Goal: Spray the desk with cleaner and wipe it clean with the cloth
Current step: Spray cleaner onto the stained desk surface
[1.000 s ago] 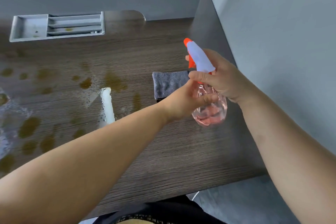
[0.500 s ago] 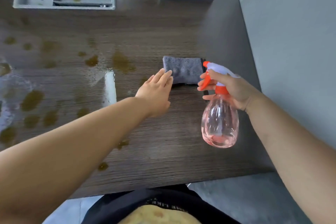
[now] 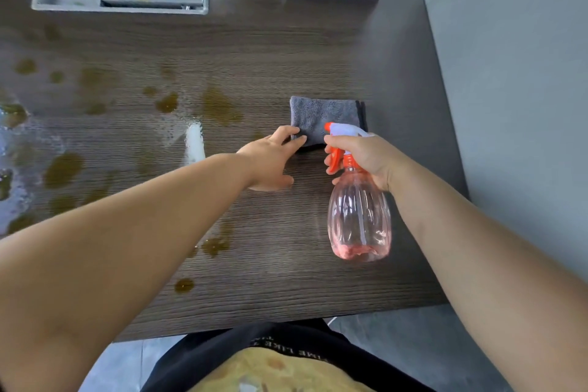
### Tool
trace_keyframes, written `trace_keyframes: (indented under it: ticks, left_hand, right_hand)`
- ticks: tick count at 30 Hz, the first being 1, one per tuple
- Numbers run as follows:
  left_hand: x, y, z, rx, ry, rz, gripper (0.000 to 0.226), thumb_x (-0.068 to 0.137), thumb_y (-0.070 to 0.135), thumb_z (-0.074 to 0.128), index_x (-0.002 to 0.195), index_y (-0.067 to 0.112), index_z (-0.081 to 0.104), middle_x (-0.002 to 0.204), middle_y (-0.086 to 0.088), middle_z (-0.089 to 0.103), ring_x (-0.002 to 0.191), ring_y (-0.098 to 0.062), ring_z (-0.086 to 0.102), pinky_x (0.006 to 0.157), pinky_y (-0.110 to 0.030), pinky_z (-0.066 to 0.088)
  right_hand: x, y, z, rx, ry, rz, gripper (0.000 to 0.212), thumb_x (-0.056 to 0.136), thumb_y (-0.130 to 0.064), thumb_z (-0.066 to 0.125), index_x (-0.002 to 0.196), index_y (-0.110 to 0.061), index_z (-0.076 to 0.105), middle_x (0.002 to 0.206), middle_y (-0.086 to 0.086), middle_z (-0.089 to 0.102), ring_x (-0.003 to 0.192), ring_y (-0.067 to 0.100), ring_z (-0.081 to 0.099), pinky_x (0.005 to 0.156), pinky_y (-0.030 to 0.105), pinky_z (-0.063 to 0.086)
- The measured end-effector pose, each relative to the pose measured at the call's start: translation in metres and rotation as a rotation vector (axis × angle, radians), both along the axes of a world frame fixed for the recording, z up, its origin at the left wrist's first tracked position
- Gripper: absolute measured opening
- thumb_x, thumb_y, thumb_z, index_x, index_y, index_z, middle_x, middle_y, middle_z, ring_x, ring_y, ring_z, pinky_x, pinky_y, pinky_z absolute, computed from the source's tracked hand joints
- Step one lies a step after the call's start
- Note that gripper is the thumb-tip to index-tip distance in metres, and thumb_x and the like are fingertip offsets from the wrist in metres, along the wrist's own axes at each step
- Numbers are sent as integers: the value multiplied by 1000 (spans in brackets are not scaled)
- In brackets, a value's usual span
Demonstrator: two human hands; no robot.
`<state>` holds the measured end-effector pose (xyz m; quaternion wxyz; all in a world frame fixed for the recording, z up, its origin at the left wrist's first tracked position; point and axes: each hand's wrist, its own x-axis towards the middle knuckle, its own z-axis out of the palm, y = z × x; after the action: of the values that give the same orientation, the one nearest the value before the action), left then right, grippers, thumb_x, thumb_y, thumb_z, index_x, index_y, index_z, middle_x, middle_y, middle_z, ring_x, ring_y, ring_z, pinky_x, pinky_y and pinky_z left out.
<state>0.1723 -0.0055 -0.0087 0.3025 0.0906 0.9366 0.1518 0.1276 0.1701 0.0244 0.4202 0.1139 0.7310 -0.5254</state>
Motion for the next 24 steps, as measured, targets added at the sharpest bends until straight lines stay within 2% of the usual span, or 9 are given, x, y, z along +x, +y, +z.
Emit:
trace_keyframes:
  ticks: [2, 5, 6, 11, 14, 19, 24]
  left_hand:
    - [-2, -2, -1, 15, -7, -3, 83, 88, 39, 57, 150, 24, 3, 155, 8, -6, 140, -21, 24, 106, -31, 35]
    - [-1, -3, -3, 28, -8, 0, 83, 88, 39, 57, 150, 25, 4, 154, 9, -6, 141, -19, 21, 109, -35, 34]
    - [-1, -4, -4, 28, -4, 0, 83, 88, 39, 57, 150, 25, 4, 154, 9, -6, 142, -19, 19, 109, -36, 33]
    - [-3, -3, -6, 13, -18, -8, 84, 88, 40, 57, 150, 24, 4, 154, 9, -6, 142, -19, 17, 110, -38, 33]
    - [-6, -2, -4, 5, -41, -7, 83, 88, 41, 56, 150, 24, 4, 154, 10, -6, 143, -19, 15, 110, -39, 32]
    - [-7, -2, 1, 11, -58, -9, 83, 88, 41, 57, 151, 24, 5, 154, 10, -6, 142, -19, 16, 109, -35, 33]
    - [-7, -1, 2, -5, -66, -15, 84, 88, 40, 57, 151, 24, 3, 154, 11, -7, 140, -20, 21, 107, -37, 36]
  right_hand:
    - [-1, 1, 0, 7, -8, 15, 19, 92, -26, 60, 83, -8, 59, 72, 9, 62, 65, 21, 59, 66, 37, 53]
    - [-1, 4, 0, 13, 0, 48, 21, 91, -30, 62, 90, -9, 63, 78, 9, 66, 77, 24, 62, 83, 42, 51]
    - [-2, 5, 1, 19, 12, 46, 21, 91, -30, 61, 93, -9, 63, 80, 9, 66, 78, 24, 62, 84, 42, 51]
    - [-7, 11, 10, 50, 73, -60, 10, 94, -20, 56, 104, -17, 54, 75, 7, 59, 60, 21, 57, 64, 32, 52]
    - [-11, 13, 17, 67, 71, -78, 5, 93, -24, 58, 93, -19, 56, 78, 8, 61, 65, 21, 58, 63, 31, 50]
    - [-14, 1, 21, 96, 82, -23, 21, 94, -23, 57, 78, -9, 56, 72, 9, 59, 59, 19, 55, 52, 23, 48]
    - [-12, -18, 20, 102, 66, 20, 23, 92, -30, 58, 82, -10, 58, 75, 6, 60, 65, 18, 57, 60, 28, 47]
